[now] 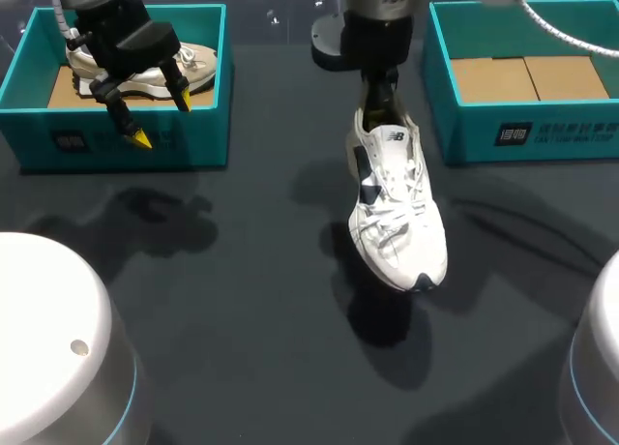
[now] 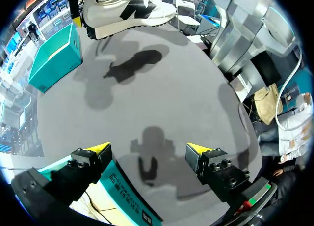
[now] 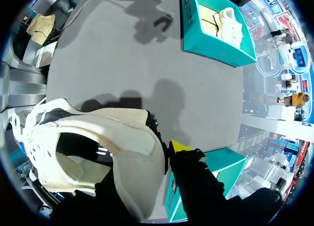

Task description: Take the shoe out of the shoebox, open the shoe tongue, remove and reinsert the insole, then place the shoe into the shoebox

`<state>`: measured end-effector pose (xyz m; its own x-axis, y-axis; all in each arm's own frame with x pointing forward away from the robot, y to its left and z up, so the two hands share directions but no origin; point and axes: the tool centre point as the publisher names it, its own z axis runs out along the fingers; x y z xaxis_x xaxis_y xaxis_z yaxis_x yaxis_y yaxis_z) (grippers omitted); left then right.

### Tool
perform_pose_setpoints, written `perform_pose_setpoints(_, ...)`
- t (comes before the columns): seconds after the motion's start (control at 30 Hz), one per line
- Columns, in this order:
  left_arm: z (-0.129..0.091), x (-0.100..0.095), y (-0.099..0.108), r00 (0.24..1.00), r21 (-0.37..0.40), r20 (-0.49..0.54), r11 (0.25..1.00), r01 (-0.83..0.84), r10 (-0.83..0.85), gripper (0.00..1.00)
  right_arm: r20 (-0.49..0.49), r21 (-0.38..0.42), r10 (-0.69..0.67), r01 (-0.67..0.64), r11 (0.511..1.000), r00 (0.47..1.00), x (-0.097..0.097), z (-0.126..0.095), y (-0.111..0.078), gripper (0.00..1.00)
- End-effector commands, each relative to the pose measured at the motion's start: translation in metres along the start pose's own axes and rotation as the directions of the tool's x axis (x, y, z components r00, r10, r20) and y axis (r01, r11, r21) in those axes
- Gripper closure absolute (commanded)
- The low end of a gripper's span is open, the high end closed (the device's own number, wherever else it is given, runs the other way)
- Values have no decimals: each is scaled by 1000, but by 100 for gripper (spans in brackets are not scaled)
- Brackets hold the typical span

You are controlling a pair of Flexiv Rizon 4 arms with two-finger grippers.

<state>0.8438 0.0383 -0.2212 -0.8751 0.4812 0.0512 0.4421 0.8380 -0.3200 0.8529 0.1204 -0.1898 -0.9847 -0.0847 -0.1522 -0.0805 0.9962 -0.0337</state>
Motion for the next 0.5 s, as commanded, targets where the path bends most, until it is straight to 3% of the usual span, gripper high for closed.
perform_pose_setpoints(0.03, 0, 0, 0, 1000, -2, -1, 1000, -1, 1, 0, 3, -4, -1, 1, 1000, 1000, 2, -1, -2, 100)
perform_pose_setpoints(0.33, 0, 0, 0, 1000, -2, -1, 1000, -1, 1, 0, 3, -4, -1, 1, 1000, 1000, 2, -1, -2, 100)
perform_pose_setpoints(0.5, 0, 0, 0, 1000, -2, -1, 1000, -1, 1, 0, -17, 58, 44, -43, 997, 999, -7, -34, -27, 100)
